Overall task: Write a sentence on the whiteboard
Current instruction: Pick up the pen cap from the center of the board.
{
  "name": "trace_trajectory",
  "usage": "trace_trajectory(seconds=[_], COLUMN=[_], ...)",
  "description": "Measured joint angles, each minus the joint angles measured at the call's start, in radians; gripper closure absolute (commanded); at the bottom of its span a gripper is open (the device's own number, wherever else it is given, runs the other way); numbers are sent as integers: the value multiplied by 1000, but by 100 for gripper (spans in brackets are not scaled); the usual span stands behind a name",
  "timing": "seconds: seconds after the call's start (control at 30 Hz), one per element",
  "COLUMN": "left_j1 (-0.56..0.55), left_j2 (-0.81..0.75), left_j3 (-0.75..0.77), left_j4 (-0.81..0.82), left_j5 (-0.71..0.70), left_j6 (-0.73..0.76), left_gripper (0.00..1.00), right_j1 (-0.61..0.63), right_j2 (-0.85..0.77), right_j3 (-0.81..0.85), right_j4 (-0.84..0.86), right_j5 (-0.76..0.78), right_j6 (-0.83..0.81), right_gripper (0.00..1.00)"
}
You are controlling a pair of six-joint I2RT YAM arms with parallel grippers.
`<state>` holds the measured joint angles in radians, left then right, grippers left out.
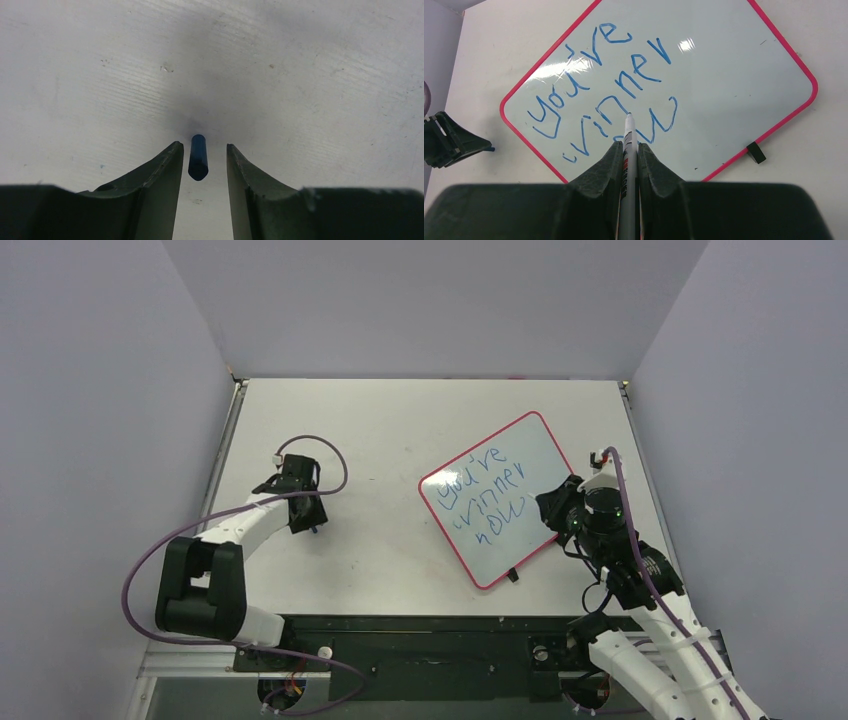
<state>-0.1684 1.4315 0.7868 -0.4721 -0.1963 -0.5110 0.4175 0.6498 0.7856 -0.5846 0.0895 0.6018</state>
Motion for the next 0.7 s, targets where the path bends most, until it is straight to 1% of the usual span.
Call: trace_trajectory(seconds=[0.27,0.4,0.43,0.47,0.7], left_j1=[1,3,3,5,8], left_j2=[15,23,24,25,7], left_j3=[-10,-10,-10,-10,-12], left_j4=[7,11,12,14,21], left_j5=[0,0,0,3,19], left_j6=[-7,-11,-13,-13,-26], left_gripper=[76,89,96,99,100], right_j1=[-6,-7,-7,-10,-18], right_j2=[-7,-15,-19,-21,-34], right_j3=[0,0,0,0,0], right_j4=[0,0,0,0,-8], right_j5=[0,0,0,0,2], right_j6=[-5,-8,-8,-8,-11], right_gripper=[100,100,100,100,100])
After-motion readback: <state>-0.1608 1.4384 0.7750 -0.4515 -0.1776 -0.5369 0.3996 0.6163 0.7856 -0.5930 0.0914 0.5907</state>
